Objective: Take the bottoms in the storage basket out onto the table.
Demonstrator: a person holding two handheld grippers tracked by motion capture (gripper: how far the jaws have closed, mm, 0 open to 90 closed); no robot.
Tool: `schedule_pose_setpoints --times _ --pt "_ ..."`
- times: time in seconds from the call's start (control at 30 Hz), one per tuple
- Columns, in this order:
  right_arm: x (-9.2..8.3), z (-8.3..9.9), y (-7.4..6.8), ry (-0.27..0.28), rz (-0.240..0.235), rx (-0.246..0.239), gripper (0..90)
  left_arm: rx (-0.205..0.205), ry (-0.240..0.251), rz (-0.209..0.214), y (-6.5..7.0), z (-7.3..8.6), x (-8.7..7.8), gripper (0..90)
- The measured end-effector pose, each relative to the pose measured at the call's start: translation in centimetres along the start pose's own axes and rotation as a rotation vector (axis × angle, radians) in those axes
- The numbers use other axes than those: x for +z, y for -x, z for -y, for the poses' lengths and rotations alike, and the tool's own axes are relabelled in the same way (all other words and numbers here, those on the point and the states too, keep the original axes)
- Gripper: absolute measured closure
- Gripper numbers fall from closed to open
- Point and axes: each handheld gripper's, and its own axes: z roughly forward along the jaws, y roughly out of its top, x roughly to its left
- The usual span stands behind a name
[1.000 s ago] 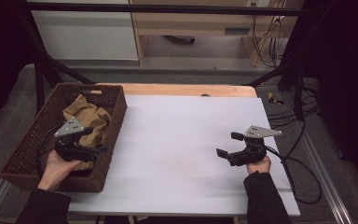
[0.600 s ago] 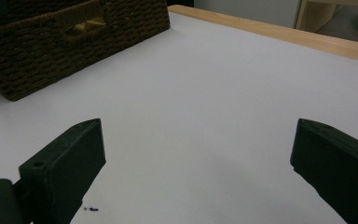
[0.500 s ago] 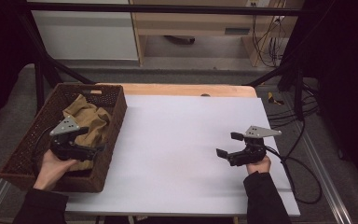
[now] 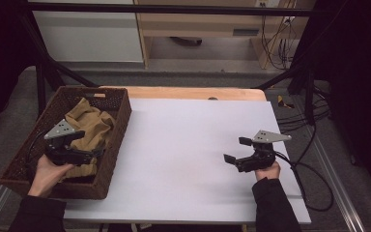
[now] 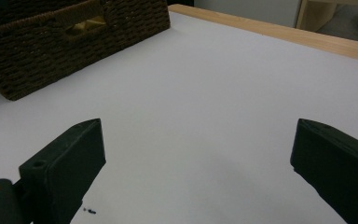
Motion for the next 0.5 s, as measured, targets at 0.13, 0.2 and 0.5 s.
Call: schedule_pose_setpoints --times 0.13,0.2,0.5 --pt "0.0 0.0 0.0 -0.004 0.001 -0.002 3.6 -0.004 0.000 -0.013 -0.4 -0.1 -0.5 4.2" --pt "0.1 0.0 0.0 -0.006 0.002 -0.002 3.6 -0.008 -0.001 -0.019 -0.5 -0.1 -0.7 4.2" --pt "0.2 0.1 0.0 -0.009 0.004 -0.005 3.7 -0.011 -0.007 -0.034 -1.1 -0.3 -1.3 4.2"
